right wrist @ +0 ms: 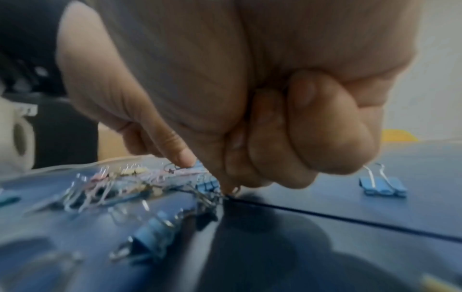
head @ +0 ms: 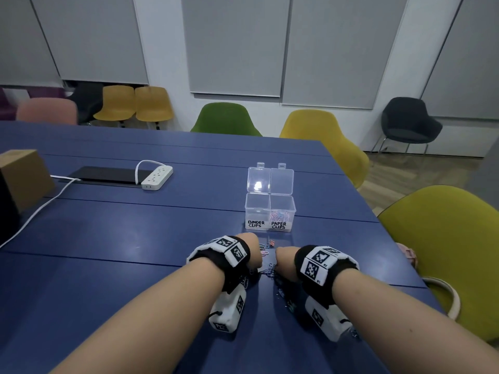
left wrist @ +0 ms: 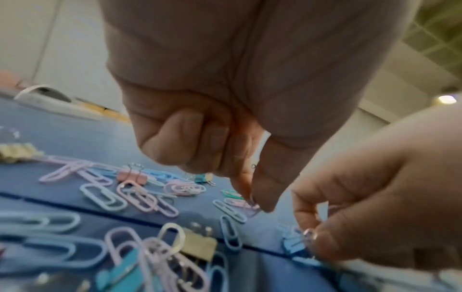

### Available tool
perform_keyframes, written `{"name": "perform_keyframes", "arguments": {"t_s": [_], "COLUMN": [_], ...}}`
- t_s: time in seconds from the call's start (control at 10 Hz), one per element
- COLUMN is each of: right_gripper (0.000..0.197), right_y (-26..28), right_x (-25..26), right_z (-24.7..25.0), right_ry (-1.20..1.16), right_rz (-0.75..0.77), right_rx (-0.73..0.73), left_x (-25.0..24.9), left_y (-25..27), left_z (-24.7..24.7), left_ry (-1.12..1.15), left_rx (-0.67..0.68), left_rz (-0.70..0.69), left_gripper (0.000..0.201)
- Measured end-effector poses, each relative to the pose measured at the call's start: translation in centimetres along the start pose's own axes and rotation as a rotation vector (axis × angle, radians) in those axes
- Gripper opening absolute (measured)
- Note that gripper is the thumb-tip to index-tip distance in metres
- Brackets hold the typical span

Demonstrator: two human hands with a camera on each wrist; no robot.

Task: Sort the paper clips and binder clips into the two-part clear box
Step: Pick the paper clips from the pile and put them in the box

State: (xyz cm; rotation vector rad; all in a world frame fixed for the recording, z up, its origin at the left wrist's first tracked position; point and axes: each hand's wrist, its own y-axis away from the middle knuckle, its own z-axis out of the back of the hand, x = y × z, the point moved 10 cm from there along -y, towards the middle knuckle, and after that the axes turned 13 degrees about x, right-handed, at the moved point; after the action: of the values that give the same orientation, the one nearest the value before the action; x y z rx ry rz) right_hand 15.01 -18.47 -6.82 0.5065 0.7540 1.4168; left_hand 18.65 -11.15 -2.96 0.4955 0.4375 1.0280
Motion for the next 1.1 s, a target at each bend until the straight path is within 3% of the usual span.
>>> {"name": "perform_keyframes", "arguments": {"t_s": [0.1, 0.2, 0.3, 0.4, 0.5, 0.6, 0.7, 0.8, 1.0, 1.1], "right_gripper": [0.017, 0.028, 0.029, 0.021, 0.03, 0.028, 0.014, 0.023, 0.033, 0.036], "right_y": [2.2, 3.9, 5.2, 6.7, 7.5, 7.6, 6.8, 5.3, 5.3, 5.5], "right_x": [-1.7, -2.8, -2.8, -2.6, -2.6, -3.2, -3.6, -4.6, -7.8, -8.9], "right_z": [0.5, -0.2, -1.1, -1.0, -0.5, -0.9, -1.5, -2.6, -2.2, -0.9], "right_ry": [-0.351, -0.808, -1.601, -2.044, -2.266, -2.39, -2.479, -2.465, -1.965, -1.718], "right_rz": [0.048, 0.164, 0.464, 0.736, 0.959, 0.998, 0.898, 0.69, 0.385, 0.312], "right_rx": [-0.132, -0.124, -0.055, -0.012, -0.04, -0.125, -0.178, -0.236, -0.354, -0.331], "left_x": [1.2, 1.7, 0.9, 1.1, 0.6, 0.1, 0.6, 1.7, 5.1, 5.3], "left_y": [0.2, 1.5, 3.0, 4.1, 4.8, 4.5, 3.1, 2.0, 0.8, -0.2], "left_z": [-0.5, -2.2, -2.1, -0.7, 0.2, -0.3, -1.9, -3.7, -2.1, 0.7], "left_ry": [0.423, 1.257, 1.707, 1.974, 2.073, 2.075, 1.919, 1.604, 1.045, 0.943], "left_rx": [0.052, 0.204, 0.337, 0.31, 0.294, 0.326, 0.316, 0.279, 0.156, 0.117], "left_rz": [-0.066, -0.192, -0.388, -0.535, -0.628, -0.579, -0.393, -0.191, 0.002, 0.008], "left_gripper": [0.013, 0.018, 0.011, 0.004, 0.008, 0.009, 0.018, 0.024, 0.021, 0.022]}}
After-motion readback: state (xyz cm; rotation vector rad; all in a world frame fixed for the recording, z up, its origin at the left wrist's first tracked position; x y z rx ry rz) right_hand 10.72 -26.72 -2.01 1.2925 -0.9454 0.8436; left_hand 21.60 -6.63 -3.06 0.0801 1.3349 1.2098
